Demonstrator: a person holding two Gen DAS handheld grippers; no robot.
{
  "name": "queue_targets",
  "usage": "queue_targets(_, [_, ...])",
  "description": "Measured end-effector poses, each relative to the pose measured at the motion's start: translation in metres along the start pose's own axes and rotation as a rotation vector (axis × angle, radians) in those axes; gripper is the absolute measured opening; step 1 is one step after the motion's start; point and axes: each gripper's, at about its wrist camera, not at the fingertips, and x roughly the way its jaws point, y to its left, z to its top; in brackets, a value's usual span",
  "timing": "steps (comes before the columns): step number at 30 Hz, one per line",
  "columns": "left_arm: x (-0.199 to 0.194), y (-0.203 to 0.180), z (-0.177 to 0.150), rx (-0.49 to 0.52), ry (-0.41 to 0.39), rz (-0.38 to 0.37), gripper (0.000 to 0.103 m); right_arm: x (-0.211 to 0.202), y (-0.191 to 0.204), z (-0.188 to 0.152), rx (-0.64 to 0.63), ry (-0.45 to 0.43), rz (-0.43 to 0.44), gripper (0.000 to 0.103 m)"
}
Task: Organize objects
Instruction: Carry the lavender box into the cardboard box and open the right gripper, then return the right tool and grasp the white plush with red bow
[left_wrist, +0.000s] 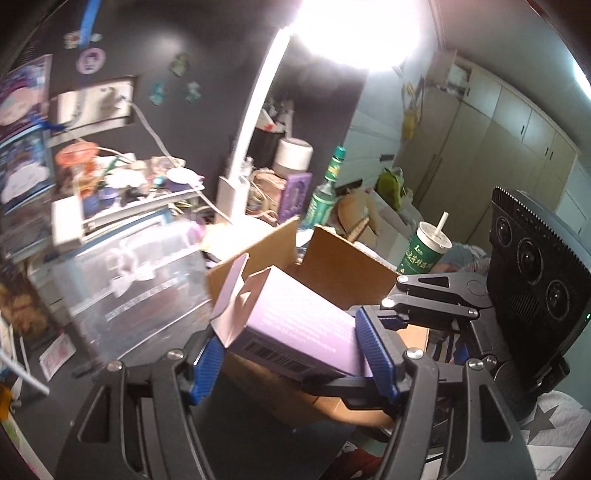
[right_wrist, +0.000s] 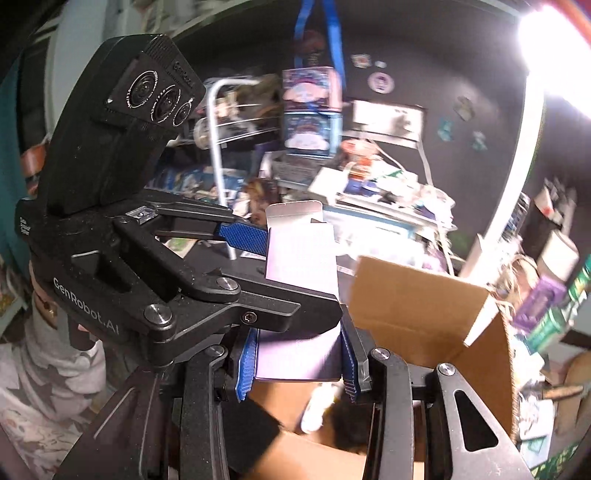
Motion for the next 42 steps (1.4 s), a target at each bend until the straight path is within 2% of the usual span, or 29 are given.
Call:
queue_targets(7, [0.044,-0.018,0.017,0.024,0.117,0.011,0.066,-0.005,-0.037,-0.017,0.066,0.038,-0.03,0.033])
queue_targets(13, [0.072,-0.03,0.017,0.073,0.203,0.104,0.068,0.007,-0.05,-0.031,0.077,0.111,-0.06,0.034])
queue_targets(15, [0.076,-0.03,0.016,0.077,0.222,0.119,0.079,0.009,-0.053,-0.033,0.074,0.124,-0.083,0.05])
queue_targets(17, [0.072,-0.03,0.016,0.08,0.21,0.123,0.088,0.007,-0.056,-0.035,0.073,0.123,-0.094,0.053])
queue_targets(22, [0.051,-0.025,0.017,0.069,0.166,0.104,0.088,0.003,-0.054,-0.034,0.064,0.113,-0.091,0.053])
queue_targets(25, [0.03,-0.02,0.013,0.069,0.13,0.118,0.088,0.002,-0.046,-0.03,0.06,0.097,-0.077,0.053])
queue_targets(29, [-0.009,-0.002,0.001,0.042,0.074,0.147,0.088,0.001,-0.02,-0.02,0.019,0.048,-0.014,0.053])
queue_targets(34, [-0.062,0.032,-0.036,-0.004,0.023,0.226,0.089,0.012,0.042,-0.006,-0.08,0.013,0.118,0.053])
queue_targets(40, [-0.112,0.079,-0.098,-0.126,-0.056,0.324,0.089,0.05,0.115,-0.008,-0.167,0.056,0.287,0.053])
queue_targets(42, [-0.118,0.093,-0.123,-0.16,-0.056,0.337,0.089,0.073,0.135,-0.014,-0.18,0.09,0.347,0.055])
